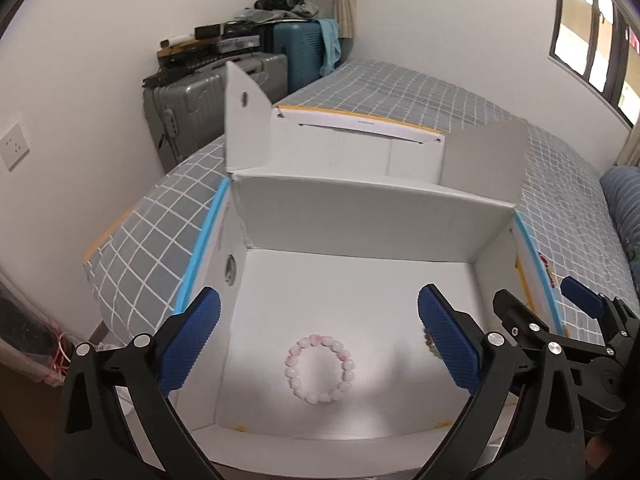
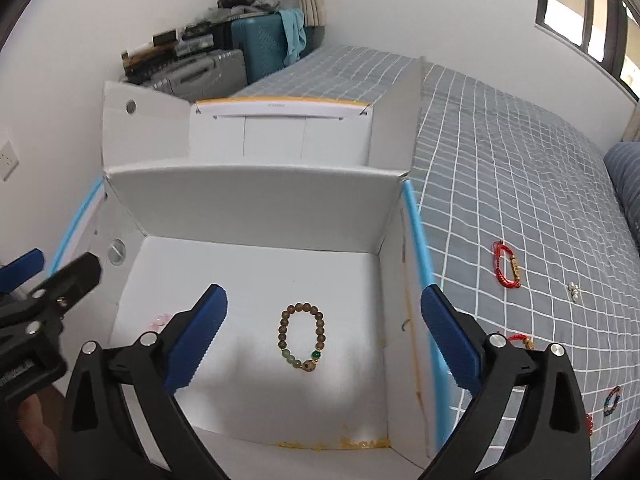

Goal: Organize jewelry
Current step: 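Open both tools to drop the bracelets into the box, then move both tools back over the remaining bracelets on the bed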

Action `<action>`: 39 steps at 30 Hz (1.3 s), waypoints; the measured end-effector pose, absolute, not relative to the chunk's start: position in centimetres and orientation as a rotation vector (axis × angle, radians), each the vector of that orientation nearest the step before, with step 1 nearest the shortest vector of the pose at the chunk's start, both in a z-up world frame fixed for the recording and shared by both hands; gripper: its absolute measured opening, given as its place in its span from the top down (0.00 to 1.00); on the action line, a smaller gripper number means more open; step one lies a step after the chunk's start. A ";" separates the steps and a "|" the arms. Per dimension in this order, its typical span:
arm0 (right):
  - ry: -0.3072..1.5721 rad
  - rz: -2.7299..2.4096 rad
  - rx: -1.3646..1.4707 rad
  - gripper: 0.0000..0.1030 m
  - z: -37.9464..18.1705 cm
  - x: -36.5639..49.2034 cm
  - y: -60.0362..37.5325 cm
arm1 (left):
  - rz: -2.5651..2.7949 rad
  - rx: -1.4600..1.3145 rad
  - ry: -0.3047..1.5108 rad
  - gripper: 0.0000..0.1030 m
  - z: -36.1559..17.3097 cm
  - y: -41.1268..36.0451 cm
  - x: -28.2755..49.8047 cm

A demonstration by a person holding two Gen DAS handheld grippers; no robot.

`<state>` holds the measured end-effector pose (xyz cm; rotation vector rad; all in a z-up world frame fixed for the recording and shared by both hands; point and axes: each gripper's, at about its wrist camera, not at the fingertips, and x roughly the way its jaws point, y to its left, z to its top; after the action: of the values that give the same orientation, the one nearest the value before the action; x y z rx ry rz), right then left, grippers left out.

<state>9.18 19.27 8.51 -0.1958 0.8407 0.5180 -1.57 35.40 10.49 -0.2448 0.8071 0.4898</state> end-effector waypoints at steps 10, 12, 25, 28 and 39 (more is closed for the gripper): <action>0.813 0.426 -0.161 0.09 10.4 9.3 12.3 | 0.408 -0.210 0.797 0.05 12.3 29.9 -0.1; 0.811 0.400 -0.150 0.09 10.7 9.4 10.2 | 0.395 -0.194 0.796 0.05 12.6 28.3 0.4; 0.812 0.226 -0.088 0.09 11.1 10.7 -3.4 | 0.241 -0.109 0.824 0.05 12.0 17.4 3.7; 0.830 0.178 -0.074 0.09 10.2 11.4 -6.7 | 0.204 -0.091 0.834 0.05 11.2 14.8 4.8; 0.896 0.016 -0.038 0.09 6.8 12.8 -17.0 | 0.081 -0.042 0.908 0.06 6.8 6.0 9.9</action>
<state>12.82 -16.99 6.79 -0.0382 0.8961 0.0164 9.91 5.95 6.82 -0.0415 0.9080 0.0810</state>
